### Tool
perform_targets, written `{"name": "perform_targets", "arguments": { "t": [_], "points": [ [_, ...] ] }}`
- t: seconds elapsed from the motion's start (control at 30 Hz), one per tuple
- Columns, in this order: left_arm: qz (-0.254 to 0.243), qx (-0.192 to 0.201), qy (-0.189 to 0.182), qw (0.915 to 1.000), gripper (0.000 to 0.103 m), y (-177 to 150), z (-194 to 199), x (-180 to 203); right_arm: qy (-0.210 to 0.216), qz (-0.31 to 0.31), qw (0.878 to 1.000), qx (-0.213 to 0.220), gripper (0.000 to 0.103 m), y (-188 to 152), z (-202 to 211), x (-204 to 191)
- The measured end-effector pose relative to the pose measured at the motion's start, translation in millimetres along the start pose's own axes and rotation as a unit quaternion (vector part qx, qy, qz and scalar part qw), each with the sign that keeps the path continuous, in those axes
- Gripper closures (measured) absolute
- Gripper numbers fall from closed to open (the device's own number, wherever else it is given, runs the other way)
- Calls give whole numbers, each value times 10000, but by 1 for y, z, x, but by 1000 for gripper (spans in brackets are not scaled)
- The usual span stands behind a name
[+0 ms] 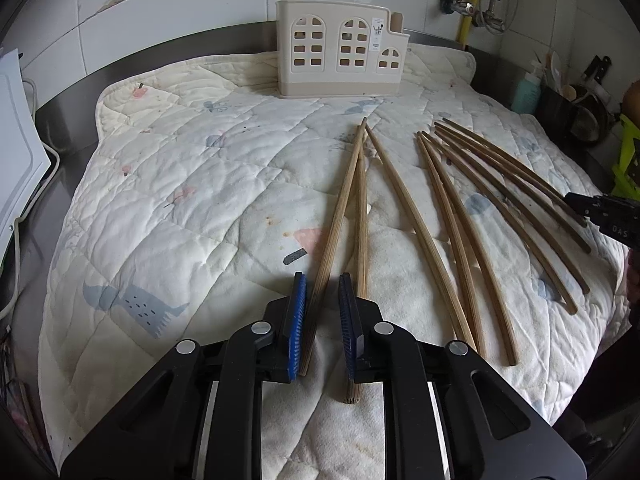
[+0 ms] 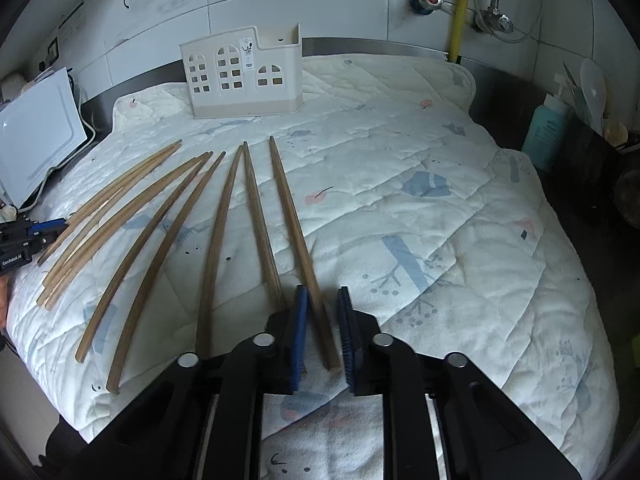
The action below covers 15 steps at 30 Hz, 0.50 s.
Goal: Organize utensils
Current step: 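Lower the left gripper onto a wooden chopstick and close while the right gripper grasps another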
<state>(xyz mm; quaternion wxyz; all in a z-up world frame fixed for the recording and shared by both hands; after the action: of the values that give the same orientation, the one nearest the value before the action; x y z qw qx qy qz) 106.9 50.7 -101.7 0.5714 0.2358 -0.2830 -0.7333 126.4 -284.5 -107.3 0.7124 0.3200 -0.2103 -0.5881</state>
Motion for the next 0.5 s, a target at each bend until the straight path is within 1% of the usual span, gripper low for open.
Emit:
{"name": "perform_targets", "arguments": {
  "t": [0.07,0.17,0.23,0.3,0.5],
  "points": [
    [12,-3,-1,10000,87,0,0,0,27,-47,10000,3,92,0,0,1],
    [-35,-15,19,10000,91,0,1,4,55,-133,9999,19,96,0,2,3],
    [-49,-22,22,10000,94,0,2,6,65,-192,9998,50,96,-1,5,5],
    [-56,-8,1,10000,94,-1,4,7,110,-241,9996,47,96,-2,7,6],
    [-169,-62,109,9998,91,-2,3,10,111,-266,9996,25,96,-4,7,8]
  ]
}}
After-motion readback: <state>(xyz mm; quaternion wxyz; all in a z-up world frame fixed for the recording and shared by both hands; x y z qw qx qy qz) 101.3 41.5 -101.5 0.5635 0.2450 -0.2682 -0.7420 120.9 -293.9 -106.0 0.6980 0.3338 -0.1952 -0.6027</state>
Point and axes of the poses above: each gripper's, at about its wrist camera, not at the fingertips, and z roughly against the way its jaws point, x to its right, y to its top, the point moved 1 cm from there along -z, roughly the way its jaws point, and after that the axes turned 5 degrees about -z, right-handed, at the moved point
